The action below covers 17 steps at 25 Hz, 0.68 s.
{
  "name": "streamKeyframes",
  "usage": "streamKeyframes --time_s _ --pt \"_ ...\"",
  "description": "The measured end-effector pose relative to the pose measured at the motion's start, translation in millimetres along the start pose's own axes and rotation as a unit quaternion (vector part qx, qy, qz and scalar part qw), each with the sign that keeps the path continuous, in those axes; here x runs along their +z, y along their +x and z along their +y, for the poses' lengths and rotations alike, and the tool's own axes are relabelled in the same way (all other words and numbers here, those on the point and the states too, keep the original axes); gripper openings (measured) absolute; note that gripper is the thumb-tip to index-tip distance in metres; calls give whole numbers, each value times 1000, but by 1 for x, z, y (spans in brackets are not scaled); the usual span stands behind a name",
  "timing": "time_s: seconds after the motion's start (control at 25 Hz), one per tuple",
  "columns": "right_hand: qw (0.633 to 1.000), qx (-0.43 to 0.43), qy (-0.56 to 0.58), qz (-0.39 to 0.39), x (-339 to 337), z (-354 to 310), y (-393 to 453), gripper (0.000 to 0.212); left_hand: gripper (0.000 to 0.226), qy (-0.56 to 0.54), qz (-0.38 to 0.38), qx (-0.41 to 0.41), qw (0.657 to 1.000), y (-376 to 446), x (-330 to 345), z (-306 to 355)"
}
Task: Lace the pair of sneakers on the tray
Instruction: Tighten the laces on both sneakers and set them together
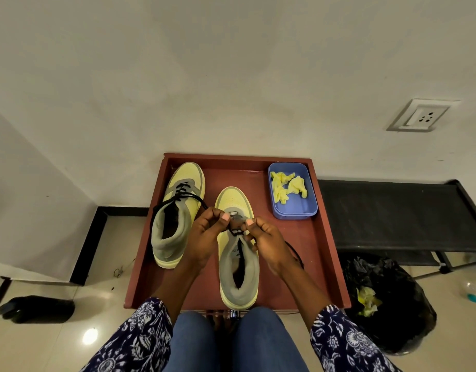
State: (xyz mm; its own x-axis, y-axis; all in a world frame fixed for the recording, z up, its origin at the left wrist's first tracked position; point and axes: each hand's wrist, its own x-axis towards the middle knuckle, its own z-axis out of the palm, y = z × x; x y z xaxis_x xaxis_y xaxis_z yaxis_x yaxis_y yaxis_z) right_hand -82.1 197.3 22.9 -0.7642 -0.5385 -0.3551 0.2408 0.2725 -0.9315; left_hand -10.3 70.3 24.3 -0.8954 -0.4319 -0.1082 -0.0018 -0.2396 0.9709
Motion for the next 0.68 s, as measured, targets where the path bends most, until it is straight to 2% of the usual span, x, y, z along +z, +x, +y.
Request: streamKeyframes --time_s 0.12,0.2,0.32,0.48,0.68 --pt "999 -4 31 -13 1 0 0 24 9 -24 10 -20 999 2 3 -4" --pt "999 -17 41 -20 2 1 0 17 14 -32 24 -31 999 4 5 -6" --pt "998 -30 50 -19 5 5 2 14 25 16 42 -32 998 6 8 -9" --pt "999 -51 -6 6 9 15 12 25 37 80 45 -32 995 7 7 -14" --pt "996 -86 -28 11 13 17 15 30 47 76 39 -55 995 6 6 -20"
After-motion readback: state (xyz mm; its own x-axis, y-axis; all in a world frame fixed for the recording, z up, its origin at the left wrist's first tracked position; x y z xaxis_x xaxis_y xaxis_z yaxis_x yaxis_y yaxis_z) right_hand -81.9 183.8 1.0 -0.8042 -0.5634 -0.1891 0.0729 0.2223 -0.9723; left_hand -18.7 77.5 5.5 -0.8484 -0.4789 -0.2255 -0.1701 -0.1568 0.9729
